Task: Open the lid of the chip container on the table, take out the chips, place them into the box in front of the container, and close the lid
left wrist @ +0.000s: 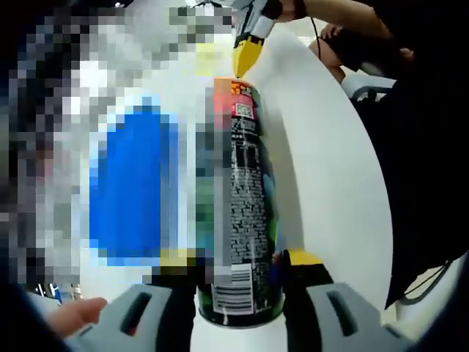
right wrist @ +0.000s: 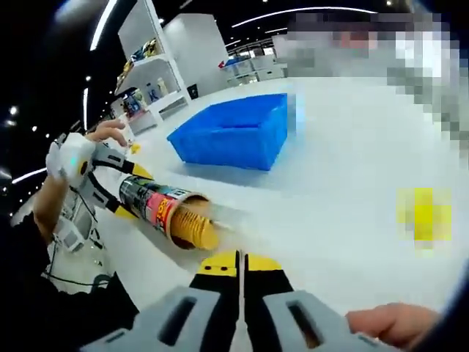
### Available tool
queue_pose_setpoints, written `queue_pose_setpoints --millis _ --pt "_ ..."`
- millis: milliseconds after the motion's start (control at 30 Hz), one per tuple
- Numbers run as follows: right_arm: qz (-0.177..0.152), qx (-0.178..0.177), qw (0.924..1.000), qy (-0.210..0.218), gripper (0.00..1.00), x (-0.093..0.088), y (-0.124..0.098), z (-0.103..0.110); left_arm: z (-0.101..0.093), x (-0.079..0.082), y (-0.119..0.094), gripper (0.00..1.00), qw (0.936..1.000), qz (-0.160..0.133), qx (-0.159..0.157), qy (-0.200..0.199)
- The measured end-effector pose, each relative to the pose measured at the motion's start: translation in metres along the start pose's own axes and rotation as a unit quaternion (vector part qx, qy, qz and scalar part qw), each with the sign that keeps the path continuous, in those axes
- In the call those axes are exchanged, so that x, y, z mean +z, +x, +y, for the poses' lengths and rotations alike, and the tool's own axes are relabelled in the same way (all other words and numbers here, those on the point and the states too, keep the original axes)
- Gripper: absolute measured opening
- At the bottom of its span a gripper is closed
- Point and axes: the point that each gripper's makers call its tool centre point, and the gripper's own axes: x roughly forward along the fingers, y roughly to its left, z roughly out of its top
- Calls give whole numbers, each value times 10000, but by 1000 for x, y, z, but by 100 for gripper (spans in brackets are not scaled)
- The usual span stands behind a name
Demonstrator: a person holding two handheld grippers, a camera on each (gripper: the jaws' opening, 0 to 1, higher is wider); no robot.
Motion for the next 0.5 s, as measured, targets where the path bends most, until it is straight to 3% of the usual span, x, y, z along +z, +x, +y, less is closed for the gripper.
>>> queue_pose_setpoints --millis 133,267,333,467,500 --pt "-88 68 9999 52 0 1 0 2 0 0 1 47 10000 79 -20 -8" --pt "-440 267 9976 -464 3 3 0 7 0 -1 2 47 10000 86 6 20" --pt "-794 255 9937 -753 6 8 -4 7 1 -1 3 47 9999 91 22 41" --pt "-1404 246 9888 -445 18 22 -22 6 2 -3 7 49 9998 156 87 128" --pt "-1774 297 9829 -395 17 33 -33 9 3 -4 8 49 9997 181 107 152"
